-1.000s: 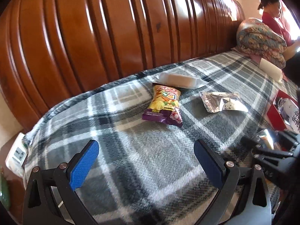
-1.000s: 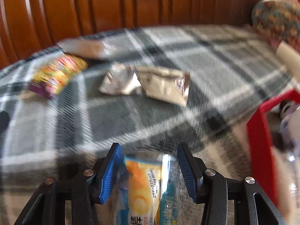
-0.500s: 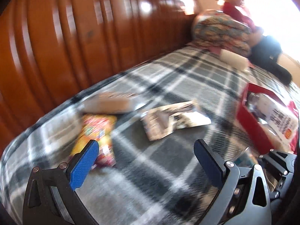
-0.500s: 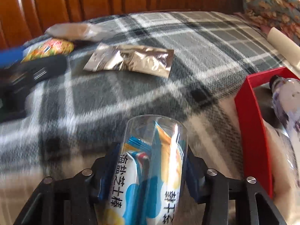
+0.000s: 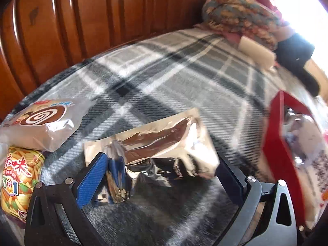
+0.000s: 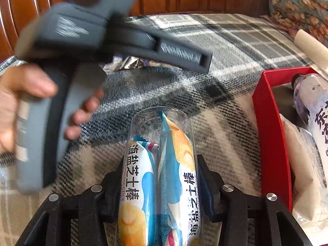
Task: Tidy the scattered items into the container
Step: 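Grasp the silver foil packet with the left tool while the right tool holds the cup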
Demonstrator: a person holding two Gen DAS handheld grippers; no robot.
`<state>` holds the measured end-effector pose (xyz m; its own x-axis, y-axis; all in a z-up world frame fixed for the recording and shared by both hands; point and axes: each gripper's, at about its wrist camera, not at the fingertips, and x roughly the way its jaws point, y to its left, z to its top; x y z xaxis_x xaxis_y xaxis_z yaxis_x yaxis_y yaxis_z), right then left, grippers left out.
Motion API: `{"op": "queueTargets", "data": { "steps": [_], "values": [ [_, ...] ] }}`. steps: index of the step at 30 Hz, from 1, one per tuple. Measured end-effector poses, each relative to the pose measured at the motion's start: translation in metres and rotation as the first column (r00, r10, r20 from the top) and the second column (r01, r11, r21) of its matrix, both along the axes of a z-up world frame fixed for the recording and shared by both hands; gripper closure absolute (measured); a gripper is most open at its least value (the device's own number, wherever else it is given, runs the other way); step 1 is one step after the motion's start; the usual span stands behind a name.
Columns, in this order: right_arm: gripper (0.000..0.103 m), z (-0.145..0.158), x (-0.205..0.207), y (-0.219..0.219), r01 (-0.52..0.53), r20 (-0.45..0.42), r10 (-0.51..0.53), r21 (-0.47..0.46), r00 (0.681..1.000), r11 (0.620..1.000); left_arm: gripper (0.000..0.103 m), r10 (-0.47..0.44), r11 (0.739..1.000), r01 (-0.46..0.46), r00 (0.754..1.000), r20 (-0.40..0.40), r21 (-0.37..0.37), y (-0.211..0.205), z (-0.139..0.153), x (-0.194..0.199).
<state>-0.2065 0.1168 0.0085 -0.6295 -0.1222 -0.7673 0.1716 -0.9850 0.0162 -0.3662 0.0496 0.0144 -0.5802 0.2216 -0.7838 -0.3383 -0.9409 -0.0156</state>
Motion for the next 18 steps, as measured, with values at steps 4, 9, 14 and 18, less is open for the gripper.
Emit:
{"op": "queueTargets", "data": {
  "steps": [4, 9, 14, 18],
  "values": [
    [0.052, 0.000, 0.000, 0.000, 0.001, 0.000, -0.001, 0.000, 1.000, 1.000, 0.000, 0.047, 0.998, -0.047, 0.999, 0.002, -0.052, 0.011, -0.005, -0.010],
    [0.052, 0.000, -0.001, 0.001, 0.001, 0.000, -0.001, -0.003, 1.000, 1.000, 0.023, 0.137, 0.990, -0.137, 0.990, -0.018, -0.028, 0.006, -0.003, -0.011],
    [0.052, 0.000, -0.001, -0.001, 0.001, 0.000, -0.001, 0.005, 1.000, 1.000, 0.070, 0.244, 0.969, -0.244, 0.969, -0.040, -0.019, -0.009, 0.000, -0.010],
    [0.052, 0.000, 0.000, -0.002, 0.001, 0.000, -0.001, 0.004, 1.000, 1.000, 0.075, 0.239, 0.970, -0.241, 0.970, -0.045, -0.027, -0.013, 0.001, -0.006]
  ]
}}
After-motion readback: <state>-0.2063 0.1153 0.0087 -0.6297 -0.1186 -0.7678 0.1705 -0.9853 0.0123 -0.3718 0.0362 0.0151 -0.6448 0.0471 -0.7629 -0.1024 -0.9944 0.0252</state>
